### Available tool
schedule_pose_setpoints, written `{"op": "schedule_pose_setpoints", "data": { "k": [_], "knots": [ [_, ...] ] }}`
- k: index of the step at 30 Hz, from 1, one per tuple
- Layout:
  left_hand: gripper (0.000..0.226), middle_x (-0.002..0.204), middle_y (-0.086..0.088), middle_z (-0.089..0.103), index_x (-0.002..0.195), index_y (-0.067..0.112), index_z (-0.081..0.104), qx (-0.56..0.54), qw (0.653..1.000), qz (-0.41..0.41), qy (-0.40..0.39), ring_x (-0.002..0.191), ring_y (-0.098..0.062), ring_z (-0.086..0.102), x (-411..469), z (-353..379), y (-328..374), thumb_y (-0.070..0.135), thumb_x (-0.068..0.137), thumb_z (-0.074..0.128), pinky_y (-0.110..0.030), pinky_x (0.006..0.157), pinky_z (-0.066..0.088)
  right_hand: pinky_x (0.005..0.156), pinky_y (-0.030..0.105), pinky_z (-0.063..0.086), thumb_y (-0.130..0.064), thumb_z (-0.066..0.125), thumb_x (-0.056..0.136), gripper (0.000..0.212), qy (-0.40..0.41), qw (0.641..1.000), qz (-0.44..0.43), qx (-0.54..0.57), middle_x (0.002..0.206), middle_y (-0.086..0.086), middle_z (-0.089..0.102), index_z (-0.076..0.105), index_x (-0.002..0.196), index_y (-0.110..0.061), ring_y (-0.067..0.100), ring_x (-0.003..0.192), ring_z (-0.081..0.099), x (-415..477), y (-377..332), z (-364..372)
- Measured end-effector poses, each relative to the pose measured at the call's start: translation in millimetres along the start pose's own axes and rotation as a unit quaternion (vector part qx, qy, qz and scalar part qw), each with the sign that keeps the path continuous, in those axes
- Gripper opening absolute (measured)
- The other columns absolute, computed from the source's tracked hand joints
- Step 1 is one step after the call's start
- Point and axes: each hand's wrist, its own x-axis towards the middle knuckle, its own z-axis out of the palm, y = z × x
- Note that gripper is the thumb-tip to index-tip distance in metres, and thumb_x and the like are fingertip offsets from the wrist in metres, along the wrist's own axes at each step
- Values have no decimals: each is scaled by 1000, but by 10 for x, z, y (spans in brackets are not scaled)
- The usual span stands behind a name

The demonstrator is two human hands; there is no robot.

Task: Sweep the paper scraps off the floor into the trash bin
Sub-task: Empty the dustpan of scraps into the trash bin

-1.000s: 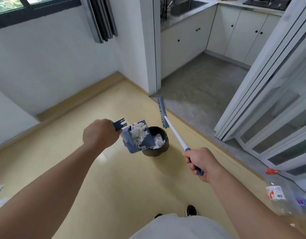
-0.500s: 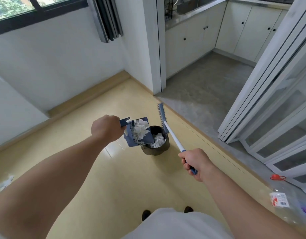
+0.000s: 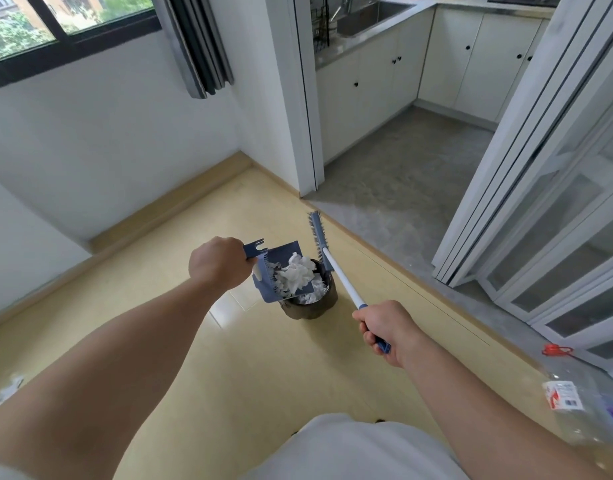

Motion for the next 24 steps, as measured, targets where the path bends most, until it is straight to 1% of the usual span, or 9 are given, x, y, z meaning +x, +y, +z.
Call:
{"op": "schedule_pose_setpoints", "data": {
  "k": [5,10,15,18,24],
  "knots": [
    [35,67,3,53,77,22,59,-4,1000,-4,2,63,-24,58,78,4,-25,52,94,51,-23,53,39,36,19,30,-7,58,91,10,5,1000,6,2,60,2,50,62,82,-6,9,42,40,22,-31,18],
    [38,67,2,56,75,20,60,-22,999,-29,0,54,-19,52,156,43,-80,52,93,52,-22,49,35,39,20,31,-7,56,91,9,3,1000,4,3,62,2,51,63,86,-5,9,44,40,33,-52,50],
    [39,67,1,55,72,19,58,-33,999,-34,-2,56,-19,52,189,74,-120,52,94,54,-22,49,36,34,18,29,-7,56,91,11,-1,1000,12,4,60,1,51,62,81,-7,8,41,38,58,-47,74],
    [39,67,2,54,75,18,60,-31,999,-33,0,54,-18,50,197,73,-133,51,94,53,-22,48,35,34,17,29,-8,56,91,13,-3,1000,20,4,59,1,51,62,79,-8,8,40,38,70,-31,90],
    [40,67,1,55,74,18,61,-24,999,-21,4,55,-19,51,216,52,-134,51,94,52,-22,49,36,34,17,29,-9,56,92,13,-9,999,31,5,59,0,51,62,80,-8,7,39,37,76,6,103]
  ]
}}
